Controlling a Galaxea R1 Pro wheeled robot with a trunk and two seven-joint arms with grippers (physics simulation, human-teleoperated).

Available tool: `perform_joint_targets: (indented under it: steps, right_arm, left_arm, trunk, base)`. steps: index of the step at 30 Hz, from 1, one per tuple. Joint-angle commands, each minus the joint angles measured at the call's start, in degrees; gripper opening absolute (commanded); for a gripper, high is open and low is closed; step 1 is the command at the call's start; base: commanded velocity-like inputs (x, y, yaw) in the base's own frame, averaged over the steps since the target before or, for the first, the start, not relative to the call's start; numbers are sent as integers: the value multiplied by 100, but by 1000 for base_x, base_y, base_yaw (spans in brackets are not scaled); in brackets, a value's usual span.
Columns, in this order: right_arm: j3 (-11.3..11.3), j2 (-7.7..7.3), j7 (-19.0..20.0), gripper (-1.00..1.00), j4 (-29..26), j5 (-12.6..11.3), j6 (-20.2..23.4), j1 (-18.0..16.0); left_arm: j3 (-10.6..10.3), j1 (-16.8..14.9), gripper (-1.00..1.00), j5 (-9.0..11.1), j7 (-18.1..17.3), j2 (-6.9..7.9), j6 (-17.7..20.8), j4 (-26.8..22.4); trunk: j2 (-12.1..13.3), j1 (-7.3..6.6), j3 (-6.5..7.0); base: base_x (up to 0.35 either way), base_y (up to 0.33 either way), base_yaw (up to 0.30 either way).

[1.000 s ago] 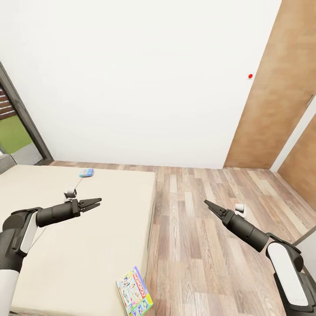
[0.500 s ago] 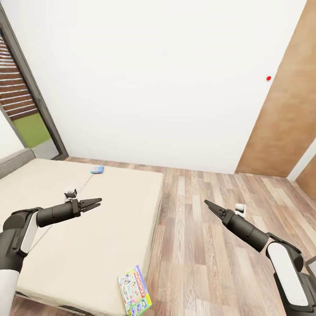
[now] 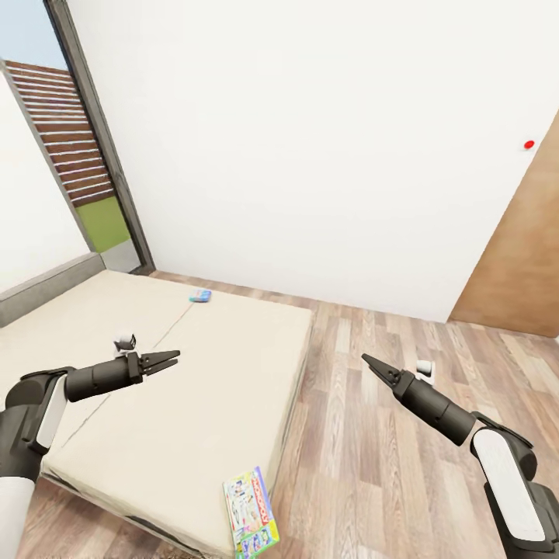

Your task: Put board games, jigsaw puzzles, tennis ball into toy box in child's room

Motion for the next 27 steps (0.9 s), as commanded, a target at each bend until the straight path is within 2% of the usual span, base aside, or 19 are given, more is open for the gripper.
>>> perform_joint_targets:
  steps: [1, 27]
  right_arm:
    - [-9, 0, 7, 100, -3, -13, 39, -4]
    - [-9, 0, 7, 100, -6, -13, 40, -4]
  left_arm:
    - [-1, -7, 100, 11, -8, 0, 44, 2]
    - [-1, -7, 100, 4, -9, -41, 44, -6]
  trunk:
    - [-11, 3, -7]
    - [-11, 3, 129]
  base:
    - [0, -8, 265]
    - [0, -1, 254]
